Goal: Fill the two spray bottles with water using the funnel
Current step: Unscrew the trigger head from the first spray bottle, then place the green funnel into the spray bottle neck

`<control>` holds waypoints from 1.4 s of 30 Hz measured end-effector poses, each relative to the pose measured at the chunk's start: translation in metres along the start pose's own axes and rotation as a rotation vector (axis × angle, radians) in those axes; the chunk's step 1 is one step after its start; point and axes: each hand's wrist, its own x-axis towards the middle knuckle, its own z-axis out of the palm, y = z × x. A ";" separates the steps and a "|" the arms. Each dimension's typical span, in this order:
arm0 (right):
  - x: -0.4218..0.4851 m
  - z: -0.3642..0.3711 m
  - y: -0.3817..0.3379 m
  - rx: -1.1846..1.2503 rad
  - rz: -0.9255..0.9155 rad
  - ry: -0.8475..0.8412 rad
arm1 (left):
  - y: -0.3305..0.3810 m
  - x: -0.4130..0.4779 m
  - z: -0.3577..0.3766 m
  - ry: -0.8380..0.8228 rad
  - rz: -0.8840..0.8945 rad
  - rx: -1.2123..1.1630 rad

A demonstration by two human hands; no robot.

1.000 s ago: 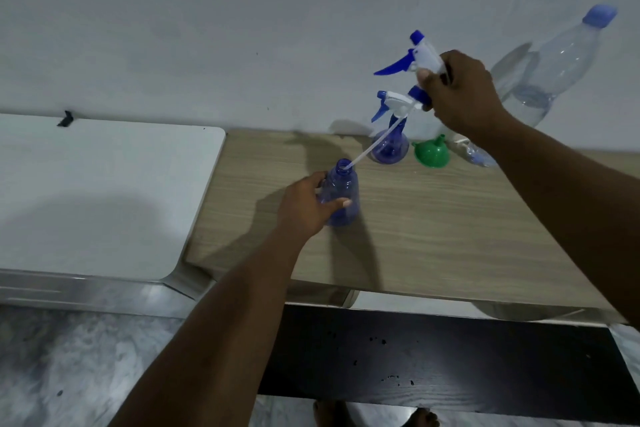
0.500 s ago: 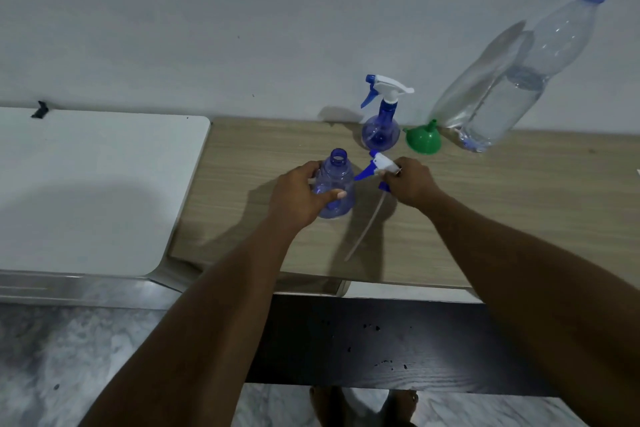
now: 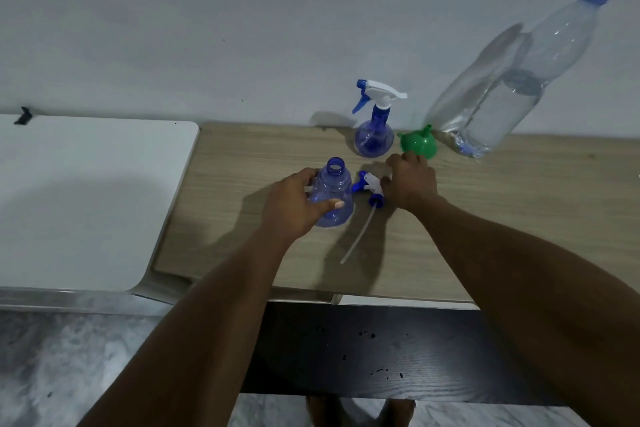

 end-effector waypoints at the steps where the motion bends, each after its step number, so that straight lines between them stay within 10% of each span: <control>1: 0.005 -0.006 0.002 -0.035 -0.003 0.026 | 0.000 0.001 0.001 0.002 -0.001 -0.004; 31: 0.012 -0.032 0.031 -0.198 0.034 -0.335 | 0.005 0.004 0.011 0.022 -0.080 -0.004; 42: 0.001 -0.079 0.022 0.888 0.249 -0.276 | 0.007 0.000 0.010 0.036 -0.072 0.026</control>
